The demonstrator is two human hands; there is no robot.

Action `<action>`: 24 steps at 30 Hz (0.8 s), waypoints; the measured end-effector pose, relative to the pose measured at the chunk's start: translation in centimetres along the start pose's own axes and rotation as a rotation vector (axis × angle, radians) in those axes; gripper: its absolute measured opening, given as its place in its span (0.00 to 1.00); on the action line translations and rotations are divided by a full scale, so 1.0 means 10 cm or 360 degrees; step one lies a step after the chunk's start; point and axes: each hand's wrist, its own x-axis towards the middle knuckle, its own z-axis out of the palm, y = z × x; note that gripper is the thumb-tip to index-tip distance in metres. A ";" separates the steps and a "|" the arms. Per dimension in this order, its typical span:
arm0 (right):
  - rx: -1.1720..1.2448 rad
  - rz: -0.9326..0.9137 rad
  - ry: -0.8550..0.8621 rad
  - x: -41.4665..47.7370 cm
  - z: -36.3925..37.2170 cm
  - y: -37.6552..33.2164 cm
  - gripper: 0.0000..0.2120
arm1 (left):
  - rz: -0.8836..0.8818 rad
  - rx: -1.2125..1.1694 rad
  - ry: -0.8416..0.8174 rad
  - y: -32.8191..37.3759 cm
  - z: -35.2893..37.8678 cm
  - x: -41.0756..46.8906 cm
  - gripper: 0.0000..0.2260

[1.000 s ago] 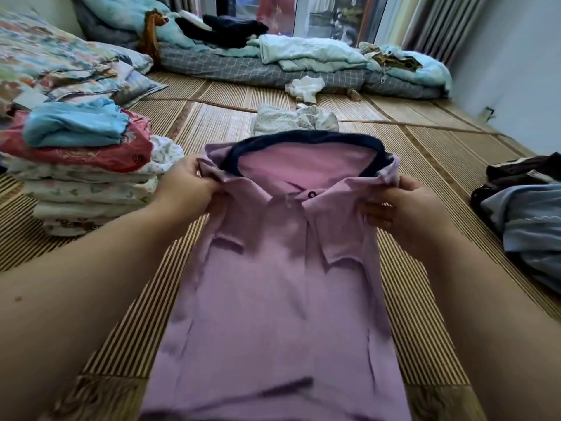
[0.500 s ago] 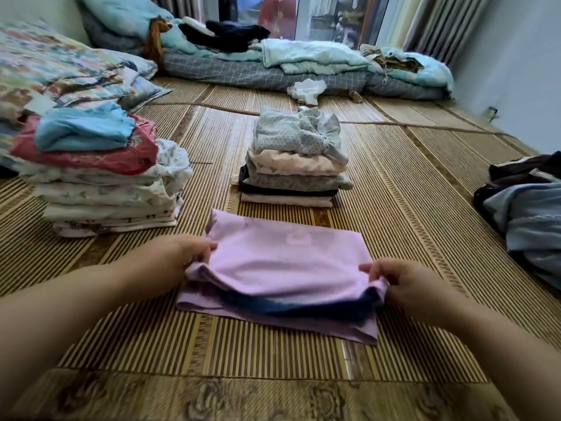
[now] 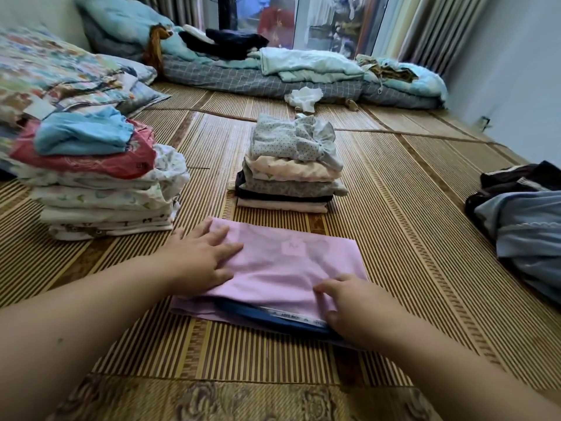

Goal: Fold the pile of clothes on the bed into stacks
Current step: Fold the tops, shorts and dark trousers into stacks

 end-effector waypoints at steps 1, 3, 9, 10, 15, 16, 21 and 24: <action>-0.0028 0.0038 -0.0072 0.03 0.00 0.02 0.16 | -0.0052 0.0005 -0.0048 0.00 0.00 0.02 0.29; -0.0088 0.0145 -0.0184 0.10 -0.01 0.10 0.16 | -0.0080 0.0050 0.0002 -0.01 -0.03 0.02 0.33; -0.0008 0.0383 -0.0165 0.32 -0.07 0.46 0.23 | 0.0105 0.0248 -0.0035 0.30 -0.27 -0.24 0.33; -0.0061 0.0407 -0.0153 0.34 -0.04 0.53 0.24 | 0.0168 0.0241 -0.0067 0.37 -0.26 -0.30 0.32; -0.0221 0.0381 0.0192 0.33 0.09 0.67 0.21 | 0.0543 -0.0475 -0.0422 0.52 -0.15 -0.58 0.18; -0.0187 0.0308 0.0280 0.29 0.08 0.64 0.20 | 0.0617 -0.0554 -0.0442 0.52 -0.11 -0.63 0.17; 0.0137 -0.0587 0.0566 -0.24 0.13 0.33 0.14 | 0.0921 -0.0284 -0.0086 0.33 0.07 -0.71 0.17; 0.0250 -0.0650 -0.0019 -0.59 0.29 0.23 0.23 | 0.0952 0.0122 -0.0062 0.20 0.10 -0.65 0.18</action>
